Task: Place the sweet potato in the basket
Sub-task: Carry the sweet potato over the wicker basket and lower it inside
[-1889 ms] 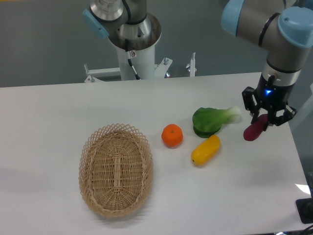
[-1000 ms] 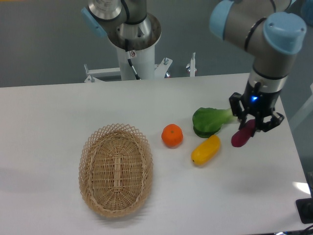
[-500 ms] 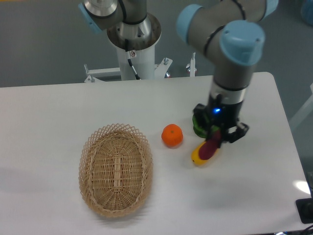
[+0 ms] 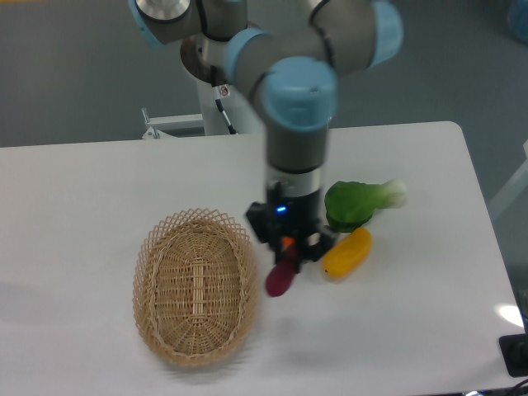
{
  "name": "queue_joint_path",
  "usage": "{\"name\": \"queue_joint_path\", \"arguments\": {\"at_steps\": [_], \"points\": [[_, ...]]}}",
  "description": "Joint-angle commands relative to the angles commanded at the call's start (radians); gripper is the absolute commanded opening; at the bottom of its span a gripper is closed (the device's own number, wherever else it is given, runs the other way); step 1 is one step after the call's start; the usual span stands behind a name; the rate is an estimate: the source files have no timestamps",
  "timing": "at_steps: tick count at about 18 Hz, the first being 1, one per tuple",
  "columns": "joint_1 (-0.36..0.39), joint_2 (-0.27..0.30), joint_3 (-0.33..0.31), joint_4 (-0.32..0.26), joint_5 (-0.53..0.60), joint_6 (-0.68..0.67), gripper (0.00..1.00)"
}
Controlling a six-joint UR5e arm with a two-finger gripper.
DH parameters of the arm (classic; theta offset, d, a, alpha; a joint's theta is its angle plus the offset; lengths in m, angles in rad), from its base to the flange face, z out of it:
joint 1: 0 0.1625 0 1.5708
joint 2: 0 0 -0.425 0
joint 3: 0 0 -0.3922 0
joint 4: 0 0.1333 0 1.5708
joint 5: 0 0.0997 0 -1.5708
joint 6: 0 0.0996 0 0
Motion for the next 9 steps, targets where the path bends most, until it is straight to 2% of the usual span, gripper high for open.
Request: {"name": "queue_joint_path", "arguments": {"at_steps": [1, 4, 9], "points": [[-0.011, -0.002, -0.032, 0.000, 0.005, 0.008, 0.34], [-0.060, -0.015, -0.077, 0.005, 0.025, 0.093, 0.34], [-0.098, -0.061, -0.109, 0.054, 0.040, 0.136, 0.34]]}}
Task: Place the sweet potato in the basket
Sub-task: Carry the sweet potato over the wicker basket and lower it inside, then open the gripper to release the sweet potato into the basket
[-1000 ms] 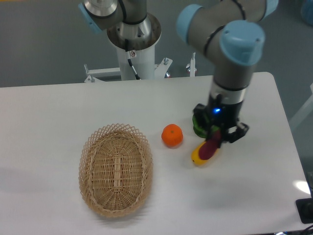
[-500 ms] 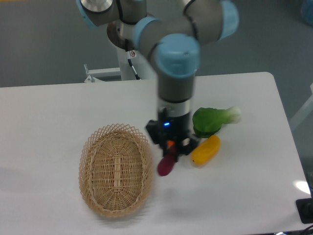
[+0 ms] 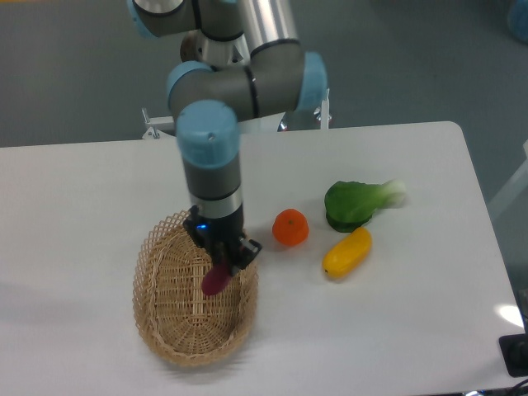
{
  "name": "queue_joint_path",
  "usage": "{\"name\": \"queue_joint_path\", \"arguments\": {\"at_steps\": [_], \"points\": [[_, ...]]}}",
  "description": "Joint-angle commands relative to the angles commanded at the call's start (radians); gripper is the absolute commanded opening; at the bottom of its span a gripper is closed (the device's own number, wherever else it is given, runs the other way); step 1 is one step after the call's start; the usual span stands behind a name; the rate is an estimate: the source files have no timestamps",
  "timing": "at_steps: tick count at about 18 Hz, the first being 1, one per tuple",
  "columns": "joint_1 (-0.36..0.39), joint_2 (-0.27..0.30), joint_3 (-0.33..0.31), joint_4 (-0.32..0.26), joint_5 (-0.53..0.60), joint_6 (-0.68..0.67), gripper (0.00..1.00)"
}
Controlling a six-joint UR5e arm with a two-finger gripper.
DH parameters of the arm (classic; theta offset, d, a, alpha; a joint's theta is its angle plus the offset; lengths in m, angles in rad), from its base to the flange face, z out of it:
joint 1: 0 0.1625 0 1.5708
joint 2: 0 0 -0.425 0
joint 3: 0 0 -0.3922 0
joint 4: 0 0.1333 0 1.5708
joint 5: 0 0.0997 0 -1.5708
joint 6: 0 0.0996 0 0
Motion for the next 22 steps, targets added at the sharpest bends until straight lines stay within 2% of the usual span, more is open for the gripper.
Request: {"name": "queue_joint_path", "arguments": {"at_steps": [4, 12, 17, 18, 20, 21, 22], "points": [[-0.011, -0.012, -0.034, 0.003, 0.000, 0.003, 0.34], [-0.019, -0.043, -0.051, 0.005, 0.002, 0.003, 0.34], [-0.032, -0.051, -0.051, 0.006, 0.041, 0.003, 0.44], [-0.032, -0.051, -0.049, 0.008, 0.043, 0.002, 0.51], [-0.032, -0.051, -0.037, 0.009, 0.043, 0.000, 0.91], [-0.032, -0.048, -0.031, 0.014, 0.043, -0.003, 0.98], [-0.032, -0.046, -0.028, 0.026, 0.043, -0.006, 1.00]]}}
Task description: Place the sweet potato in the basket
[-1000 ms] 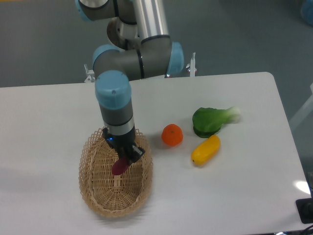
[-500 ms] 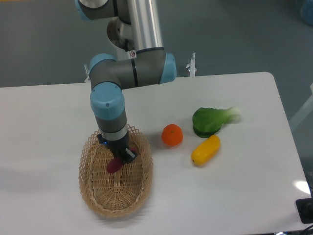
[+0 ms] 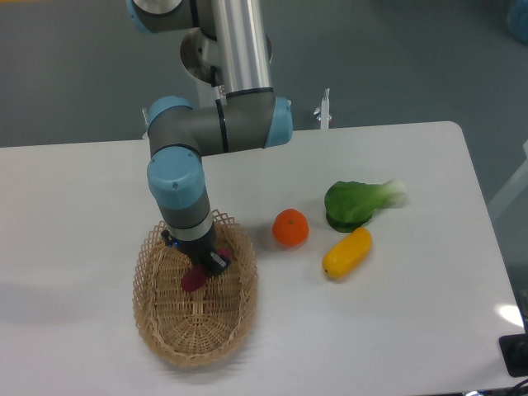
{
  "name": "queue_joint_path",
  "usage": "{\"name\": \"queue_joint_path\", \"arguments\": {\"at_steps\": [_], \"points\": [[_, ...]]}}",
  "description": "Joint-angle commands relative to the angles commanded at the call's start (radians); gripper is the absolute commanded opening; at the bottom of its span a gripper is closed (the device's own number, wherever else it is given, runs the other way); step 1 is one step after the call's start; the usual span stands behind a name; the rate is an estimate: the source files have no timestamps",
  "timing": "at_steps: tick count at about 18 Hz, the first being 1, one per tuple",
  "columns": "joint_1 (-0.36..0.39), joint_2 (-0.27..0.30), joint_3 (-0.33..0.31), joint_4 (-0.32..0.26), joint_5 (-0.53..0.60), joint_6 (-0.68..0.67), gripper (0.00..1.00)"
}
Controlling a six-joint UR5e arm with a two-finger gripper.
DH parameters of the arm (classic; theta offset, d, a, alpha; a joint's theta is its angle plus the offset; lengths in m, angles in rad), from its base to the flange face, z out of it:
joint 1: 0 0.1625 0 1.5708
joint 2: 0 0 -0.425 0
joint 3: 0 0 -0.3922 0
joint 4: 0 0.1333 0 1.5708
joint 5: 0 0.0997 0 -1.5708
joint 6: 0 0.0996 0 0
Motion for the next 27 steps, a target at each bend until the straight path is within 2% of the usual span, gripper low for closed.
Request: {"name": "queue_joint_path", "arguments": {"at_steps": [3, 9, 14, 17, 21, 27], "points": [[0.002, 0.002, 0.009, 0.025, 0.000, -0.002, 1.00], [0.028, 0.034, 0.070, 0.023, 0.002, -0.006, 1.00], [0.109, 0.095, 0.086, 0.022, 0.000, 0.011, 1.00], [0.162, 0.120, 0.123, 0.016, 0.000, 0.035, 1.00], [0.262, 0.159, 0.143, -0.044, 0.000, 0.161, 1.00], [0.411, 0.195, 0.186, -0.233, -0.006, 0.475, 1.00]]}}
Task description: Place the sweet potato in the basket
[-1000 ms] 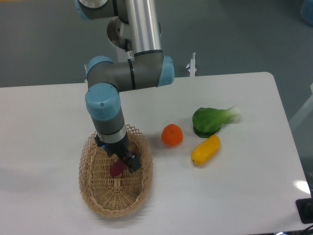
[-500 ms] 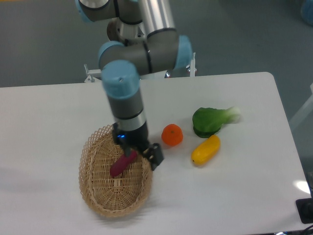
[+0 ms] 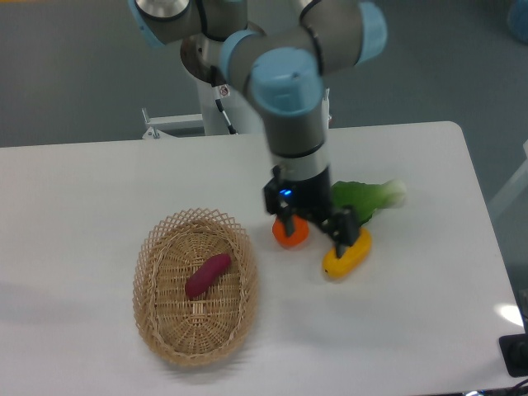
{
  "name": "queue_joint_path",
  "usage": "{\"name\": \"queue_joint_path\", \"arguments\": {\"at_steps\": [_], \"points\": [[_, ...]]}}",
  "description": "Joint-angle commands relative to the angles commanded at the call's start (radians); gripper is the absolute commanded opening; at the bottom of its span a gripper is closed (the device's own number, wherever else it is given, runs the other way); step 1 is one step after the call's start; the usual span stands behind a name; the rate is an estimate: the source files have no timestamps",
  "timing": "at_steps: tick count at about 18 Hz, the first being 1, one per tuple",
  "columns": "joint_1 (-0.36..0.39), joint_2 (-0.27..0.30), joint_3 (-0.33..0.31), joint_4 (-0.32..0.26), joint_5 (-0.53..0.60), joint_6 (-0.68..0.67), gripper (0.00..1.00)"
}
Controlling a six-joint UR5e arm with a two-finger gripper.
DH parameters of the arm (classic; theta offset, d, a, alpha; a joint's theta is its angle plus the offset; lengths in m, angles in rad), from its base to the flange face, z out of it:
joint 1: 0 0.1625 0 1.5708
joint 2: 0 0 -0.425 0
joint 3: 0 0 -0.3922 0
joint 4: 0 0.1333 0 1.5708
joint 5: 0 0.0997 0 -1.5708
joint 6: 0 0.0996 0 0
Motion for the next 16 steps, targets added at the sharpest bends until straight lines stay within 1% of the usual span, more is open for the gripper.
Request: {"name": "queue_joint_path", "arguments": {"at_steps": [2, 5, 7, 9, 11, 13, 16], "points": [[0.044, 0.012, 0.006, -0.028, -0.002, 0.129, 1.00], [0.114, 0.025, -0.005, -0.031, -0.015, 0.183, 1.00], [0.137, 0.028, -0.020, -0.033, -0.014, 0.234, 1.00], [0.193, 0.043, -0.044, -0.033, -0.021, 0.299, 1.00], [0.230, 0.051, -0.046, -0.034, -0.040, 0.372, 1.00], [0.267, 0.052, -0.046, -0.036, -0.077, 0.407, 1.00], [0.281, 0.051, -0.046, -0.033, -0.081, 0.421, 1.00]]}}
